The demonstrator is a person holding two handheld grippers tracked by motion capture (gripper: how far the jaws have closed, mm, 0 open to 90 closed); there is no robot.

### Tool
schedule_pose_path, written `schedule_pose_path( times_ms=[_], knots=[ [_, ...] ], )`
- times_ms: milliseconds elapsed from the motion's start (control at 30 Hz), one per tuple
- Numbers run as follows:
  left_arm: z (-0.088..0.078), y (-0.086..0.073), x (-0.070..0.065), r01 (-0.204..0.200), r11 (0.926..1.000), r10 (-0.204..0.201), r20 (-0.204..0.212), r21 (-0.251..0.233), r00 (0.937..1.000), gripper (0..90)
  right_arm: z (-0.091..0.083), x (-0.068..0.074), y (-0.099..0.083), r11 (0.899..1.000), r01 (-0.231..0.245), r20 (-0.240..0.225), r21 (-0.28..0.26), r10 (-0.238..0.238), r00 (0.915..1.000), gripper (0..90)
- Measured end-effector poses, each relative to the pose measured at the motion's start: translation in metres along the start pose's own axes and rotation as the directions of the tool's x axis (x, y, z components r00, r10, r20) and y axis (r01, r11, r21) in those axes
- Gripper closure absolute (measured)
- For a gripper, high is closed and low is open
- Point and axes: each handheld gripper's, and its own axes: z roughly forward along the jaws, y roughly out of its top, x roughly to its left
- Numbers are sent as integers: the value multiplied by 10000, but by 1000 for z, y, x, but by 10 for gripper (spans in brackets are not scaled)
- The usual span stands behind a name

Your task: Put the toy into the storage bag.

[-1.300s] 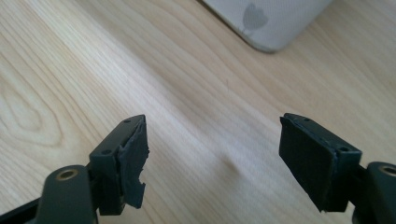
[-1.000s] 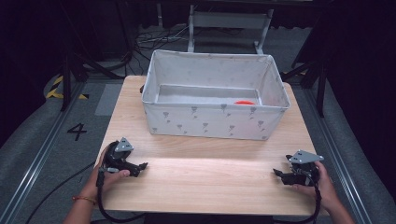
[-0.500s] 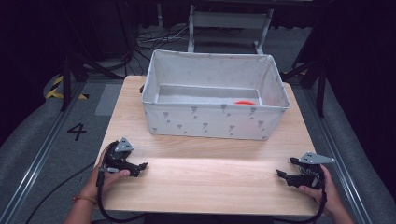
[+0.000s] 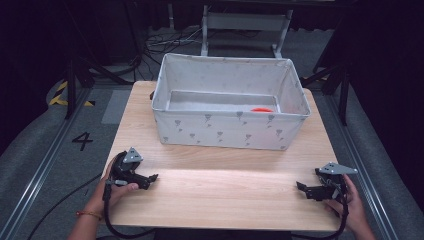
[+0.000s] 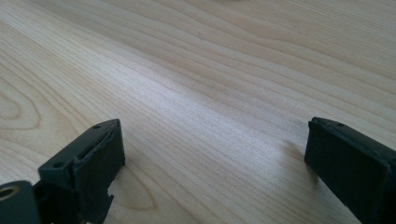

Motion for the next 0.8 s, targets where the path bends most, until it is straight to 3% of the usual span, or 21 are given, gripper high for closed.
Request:
schedule_pose_path(
  times_ms=[800],
  knots=[
    [0, 0, 0, 165, 9999, -165, -76, -7, 9998, 2, -1, 0, -1, 10000, -34, 30, 2, 34, 10000, 51]
  ],
)
